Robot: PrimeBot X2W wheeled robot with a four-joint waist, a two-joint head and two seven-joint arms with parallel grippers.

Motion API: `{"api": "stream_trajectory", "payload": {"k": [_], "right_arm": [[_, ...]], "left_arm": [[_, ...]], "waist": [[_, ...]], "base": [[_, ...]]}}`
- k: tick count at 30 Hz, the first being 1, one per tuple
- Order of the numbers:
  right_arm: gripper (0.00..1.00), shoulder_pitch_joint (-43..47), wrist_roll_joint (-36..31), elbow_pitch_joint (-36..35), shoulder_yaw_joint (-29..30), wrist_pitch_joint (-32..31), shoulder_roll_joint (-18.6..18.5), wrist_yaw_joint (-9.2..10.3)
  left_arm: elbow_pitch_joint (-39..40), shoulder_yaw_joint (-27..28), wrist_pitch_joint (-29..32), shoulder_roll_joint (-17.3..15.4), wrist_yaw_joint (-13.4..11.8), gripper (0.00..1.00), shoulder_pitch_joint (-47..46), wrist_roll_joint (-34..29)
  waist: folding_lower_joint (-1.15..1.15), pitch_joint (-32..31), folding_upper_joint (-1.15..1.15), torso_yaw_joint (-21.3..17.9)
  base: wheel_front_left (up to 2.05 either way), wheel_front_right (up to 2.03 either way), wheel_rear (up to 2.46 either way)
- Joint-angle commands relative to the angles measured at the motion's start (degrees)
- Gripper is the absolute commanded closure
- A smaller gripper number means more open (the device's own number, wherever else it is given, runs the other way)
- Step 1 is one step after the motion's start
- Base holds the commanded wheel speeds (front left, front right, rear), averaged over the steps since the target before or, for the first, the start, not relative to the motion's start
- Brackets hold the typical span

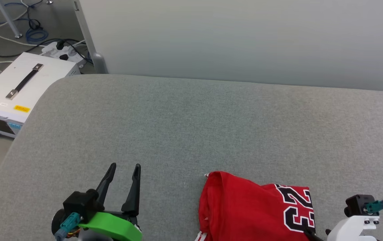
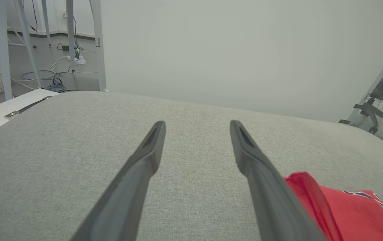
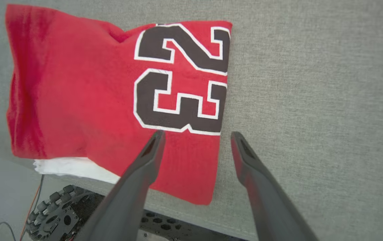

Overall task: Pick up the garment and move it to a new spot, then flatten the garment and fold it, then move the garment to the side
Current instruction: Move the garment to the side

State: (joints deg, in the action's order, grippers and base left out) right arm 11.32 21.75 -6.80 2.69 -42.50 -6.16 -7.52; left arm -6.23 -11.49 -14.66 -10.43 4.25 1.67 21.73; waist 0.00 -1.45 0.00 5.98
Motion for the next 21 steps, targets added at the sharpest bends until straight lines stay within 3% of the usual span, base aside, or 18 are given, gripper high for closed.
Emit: {"api": "stream_trajectory", "payload": {"k": [1, 12, 21], "right_arm": [[0.0, -1.8, -1.1, 0.4, 0.9, -0.9, 0.6, 0.03], [0.0, -7.5, -6.9, 5.2, 4.4, -6.3, 2.8, 0.03], [0.0, -7.5, -7.0, 9.5, 0.4, -9.2, 3.1, 0.03]], "left_arm": [[-0.1, -0.3, -0.3, 0.6, 0.3, 0.0, -1.7, -0.7], [-1.2, -0.2, -0.3, 1.8, 1.1, 0.0, -4.6, -1.7], [-1.3, 0.9, -0.3, 2.8, 1.9, 0.0, -6.2, -2.5]], "waist": [[0.0, 2.1, 0.0, 1.4], [0.0, 8.1, 0.0, 4.8], [0.0, 10.7, 0.0, 5.8]], "base": [[0.0, 0.0, 0.0], [0.0, 0.0, 0.0], [0.0, 0.0, 0.0]]}}
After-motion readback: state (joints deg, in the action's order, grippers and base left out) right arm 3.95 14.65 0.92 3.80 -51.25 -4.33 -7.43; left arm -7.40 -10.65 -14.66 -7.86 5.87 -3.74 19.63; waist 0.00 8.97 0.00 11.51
